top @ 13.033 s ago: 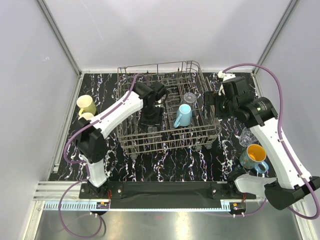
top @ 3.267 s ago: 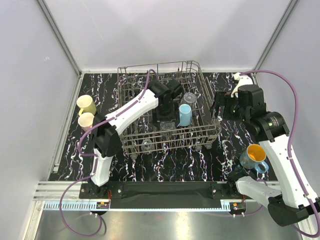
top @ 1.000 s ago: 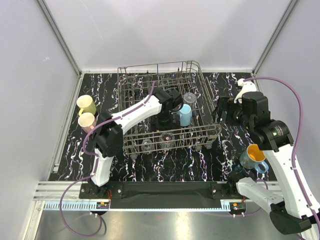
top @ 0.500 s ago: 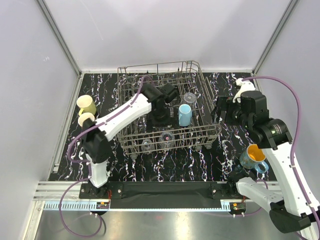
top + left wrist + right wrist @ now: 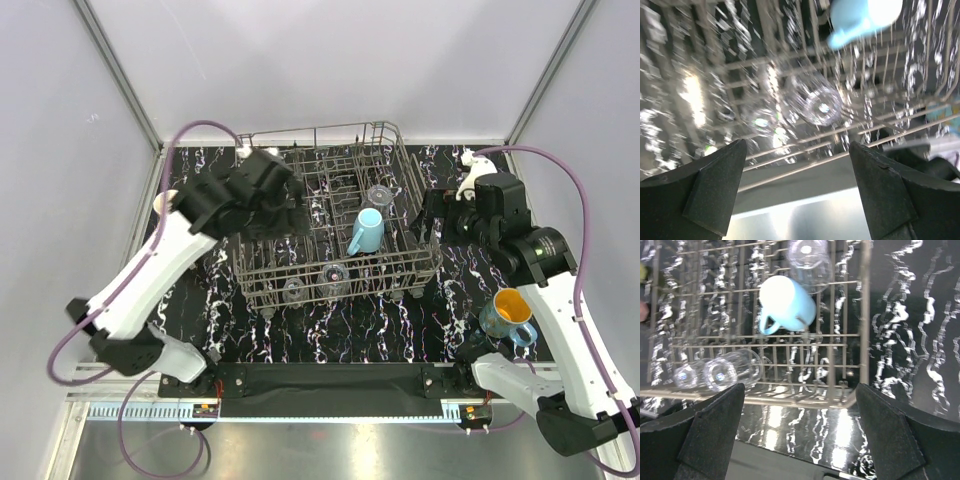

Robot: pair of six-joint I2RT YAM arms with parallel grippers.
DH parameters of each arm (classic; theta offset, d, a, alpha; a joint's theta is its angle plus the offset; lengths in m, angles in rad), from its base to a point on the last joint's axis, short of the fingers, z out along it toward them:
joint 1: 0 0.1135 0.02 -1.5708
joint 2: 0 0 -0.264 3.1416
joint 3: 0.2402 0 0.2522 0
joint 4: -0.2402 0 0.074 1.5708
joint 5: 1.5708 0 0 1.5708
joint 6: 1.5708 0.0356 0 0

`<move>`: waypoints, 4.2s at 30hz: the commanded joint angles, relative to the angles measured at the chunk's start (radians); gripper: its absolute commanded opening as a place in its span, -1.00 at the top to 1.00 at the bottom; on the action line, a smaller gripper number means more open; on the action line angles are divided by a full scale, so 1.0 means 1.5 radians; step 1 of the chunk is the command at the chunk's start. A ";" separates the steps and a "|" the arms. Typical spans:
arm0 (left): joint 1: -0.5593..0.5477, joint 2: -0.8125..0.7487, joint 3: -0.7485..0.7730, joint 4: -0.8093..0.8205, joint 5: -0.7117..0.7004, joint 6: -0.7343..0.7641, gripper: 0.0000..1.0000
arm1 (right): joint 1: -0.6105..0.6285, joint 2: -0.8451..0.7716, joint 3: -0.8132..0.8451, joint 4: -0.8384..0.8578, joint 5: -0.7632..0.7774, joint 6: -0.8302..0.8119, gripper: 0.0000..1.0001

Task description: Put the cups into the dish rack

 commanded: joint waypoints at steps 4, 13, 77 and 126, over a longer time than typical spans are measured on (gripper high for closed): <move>0.048 -0.116 -0.059 -0.012 -0.227 0.058 -0.67 | 0.002 0.023 0.047 0.045 -0.085 0.012 -0.99; 0.401 -0.233 -0.286 0.177 -0.080 0.177 -0.66 | 0.002 0.057 0.081 0.041 -0.178 0.023 -0.99; 0.618 -0.286 -0.420 0.393 0.221 0.135 1.00 | 0.002 0.126 0.112 0.015 -0.310 0.063 -0.99; 0.323 -0.333 -0.482 0.976 0.496 -0.194 1.00 | 0.236 0.366 -0.042 0.970 -0.347 0.676 0.24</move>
